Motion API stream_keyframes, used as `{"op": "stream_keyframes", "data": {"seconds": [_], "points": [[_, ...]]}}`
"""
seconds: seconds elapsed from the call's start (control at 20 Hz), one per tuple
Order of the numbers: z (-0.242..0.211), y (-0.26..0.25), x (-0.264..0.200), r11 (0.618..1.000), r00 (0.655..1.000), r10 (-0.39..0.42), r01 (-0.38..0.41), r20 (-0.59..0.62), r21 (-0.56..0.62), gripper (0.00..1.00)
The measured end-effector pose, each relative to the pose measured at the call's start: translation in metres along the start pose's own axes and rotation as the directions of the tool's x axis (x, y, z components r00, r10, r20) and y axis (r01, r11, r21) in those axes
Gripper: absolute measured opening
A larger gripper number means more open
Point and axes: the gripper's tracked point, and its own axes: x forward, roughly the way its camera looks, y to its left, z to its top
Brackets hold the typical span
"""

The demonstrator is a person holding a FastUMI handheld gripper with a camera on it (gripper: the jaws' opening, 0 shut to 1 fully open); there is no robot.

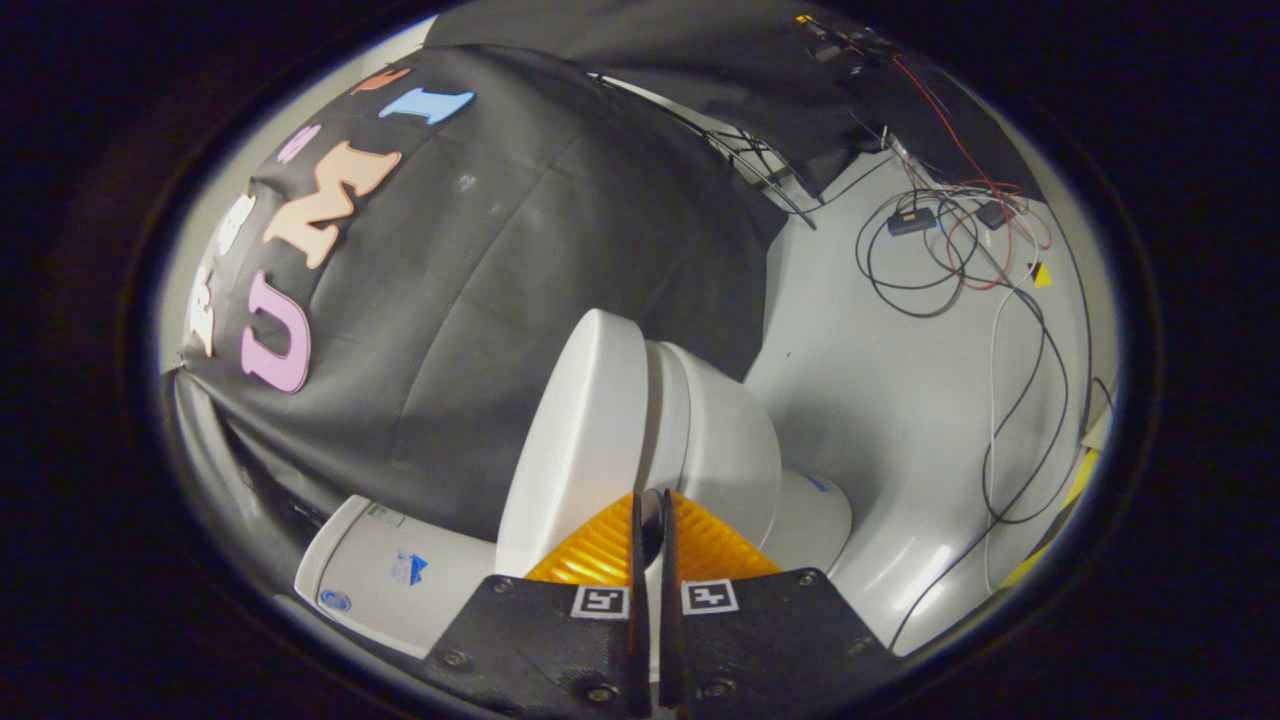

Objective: Open the toilet lid.

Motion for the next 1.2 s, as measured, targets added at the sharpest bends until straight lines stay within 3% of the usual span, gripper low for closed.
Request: {"op": "stream_keyframes", "data": {"seconds": [0.2,0.4,0.5,0.55,0.6,0.7,0.95,1.2], "points": [[-0.005,-0.006,0.003,0.998,0.999,-0.045,0.047,-0.029,0.049,0.05],[-0.003,0.001,0.007,0.995,1.0,-0.011,0.011,0.003,0.099,0.07],[-0.004,-0.003,0.008,0.997,0.999,-0.036,0.036,0.003,0.074,0.03],[-0.012,0.002,-0.034,0.997,1.0,-0.025,0.023,0.019,0.075,0.03],[-0.007,-0.003,0.002,0.997,0.999,-0.031,0.03,0.013,0.077,0.0],[0.0,0.002,0.007,0.994,0.999,-0.039,0.038,0.015,0.106,0.0],[-0.002,0.002,-0.002,0.983,0.983,-0.18,0.18,0.018,-0.018,0.0],[0.002,0.013,-0.007,0.982,0.982,-0.185,0.186,0.036,-0.019,0.01]]}}
